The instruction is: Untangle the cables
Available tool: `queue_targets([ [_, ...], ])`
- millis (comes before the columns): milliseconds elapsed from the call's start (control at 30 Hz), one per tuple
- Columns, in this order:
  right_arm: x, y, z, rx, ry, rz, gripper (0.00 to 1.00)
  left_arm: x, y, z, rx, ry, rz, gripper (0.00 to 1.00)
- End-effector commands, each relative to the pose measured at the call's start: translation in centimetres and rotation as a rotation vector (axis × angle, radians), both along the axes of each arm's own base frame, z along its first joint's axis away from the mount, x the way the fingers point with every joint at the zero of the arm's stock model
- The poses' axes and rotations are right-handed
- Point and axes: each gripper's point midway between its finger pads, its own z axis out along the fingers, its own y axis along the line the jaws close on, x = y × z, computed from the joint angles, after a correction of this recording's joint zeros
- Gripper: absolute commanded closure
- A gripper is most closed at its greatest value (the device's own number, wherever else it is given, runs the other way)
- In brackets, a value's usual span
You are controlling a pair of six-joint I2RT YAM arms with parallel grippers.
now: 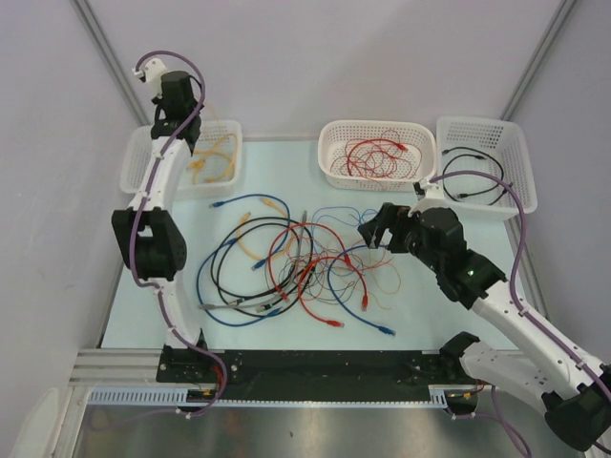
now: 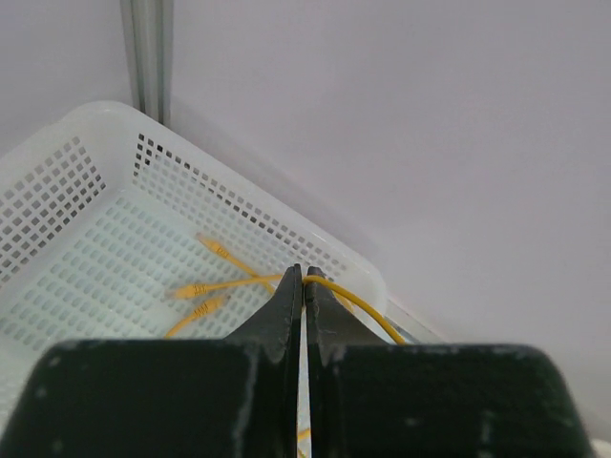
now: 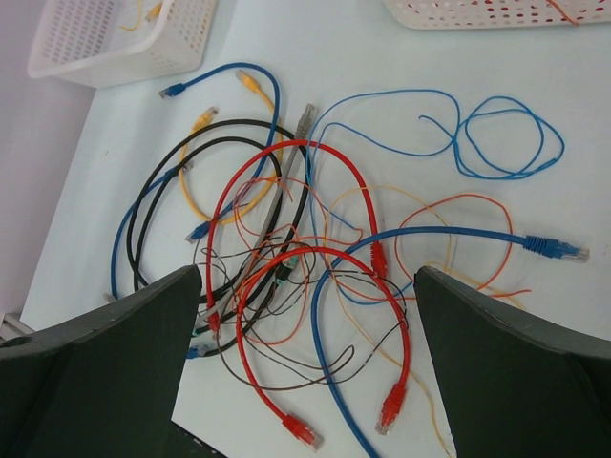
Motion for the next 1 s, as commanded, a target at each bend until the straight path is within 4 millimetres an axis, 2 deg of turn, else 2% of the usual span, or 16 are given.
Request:
queue_targets([
  [0, 0.6, -0.1, 0.2, 0.031, -0.025, -0.017, 0.00, 2.3, 2.0, 3.2, -0.021, -0.169, 0.118, 1.00],
  [33, 0.7, 0.0, -0.2, 0.033, -0.017, -0.019, 0.00, 2.9, 2.4, 1.8, -0.015, -0.147, 0.139, 1.00],
  [167, 1.1, -0.2, -1.2, 0.043, 0.008, -0.027, 0.00, 3.4, 3.1, -0.3, 0.005, -0.091, 0.178, 0.98],
  [200, 1.1, 0.0, -1.1, 0.047, 0.007, -0.023, 0.00, 3.3, 3.2, -0.7, 0.012, -0.074, 0.185, 0.70],
  [267, 1.1, 0.0, -1.1, 0.053, 0.009, -0.019, 0.00, 2.6, 4.0, -1.8, 0.027, -0.032, 0.231, 0.28],
  [300, 1.1, 0.1, -1.0, 0.059, 0.008, -0.017, 0.01, 2.4, 4.2, -2.0, 0.023, -0.024, 0.232, 0.01],
  [433, 0.8, -0.1, -0.7, 0.064, 0.000, -0.020, 0.01, 1.0, 3.2, -0.9, -0.037, -0.047, 0.186, 0.00],
  [467, 0.8, -0.1, -0.5, 0.070, -0.002, -0.021, 0.01, 0.5, 2.7, -1.6, -0.050, -0.038, 0.171, 0.00],
  [500, 0.8, -0.2, -0.2, 0.078, -0.008, -0.024, 0.01, -0.5, 1.4, 0.5, -0.069, -0.077, 0.140, 0.00],
  [533, 0.6, -0.1, 0.0, 0.084, -0.011, -0.018, 0.01, -1.3, 0.4, -0.2, -0.074, -0.063, 0.117, 0.00],
  [567, 0.6, -0.1, 0.2, 0.091, -0.017, -0.017, 0.01, -1.9, -1.9, 0.1, -0.078, -0.065, 0.072, 0.00],
  [600, 0.5, -0.1, 0.4, 0.097, -0.023, -0.016, 0.01, -3.6, -3.3, 2.9, -0.083, -0.112, 0.032, 0.00],
  [633, 0.4, -0.1, 0.8, 0.107, -0.029, -0.016, 0.01, -4.5, -4.7, 1.5, -0.073, -0.092, 0.001, 0.00],
  [667, 0.3, -0.1, 1.1, 0.114, -0.036, -0.013, 0.02, -5.5, -7.7, 1.5, -0.065, -0.094, -0.060, 0.01],
  [800, -0.3, -0.3, 1.8, 0.136, -0.046, -0.010, 0.02, -11.0, -13.7, 1.7, -0.060, -0.117, -0.240, 0.00],
  [967, -1.1, -1.1, 1.3, 0.107, -0.032, -0.020, 0.02, -17.3, -20.9, -2.2, -0.100, -0.046, -0.549, 0.00],
])
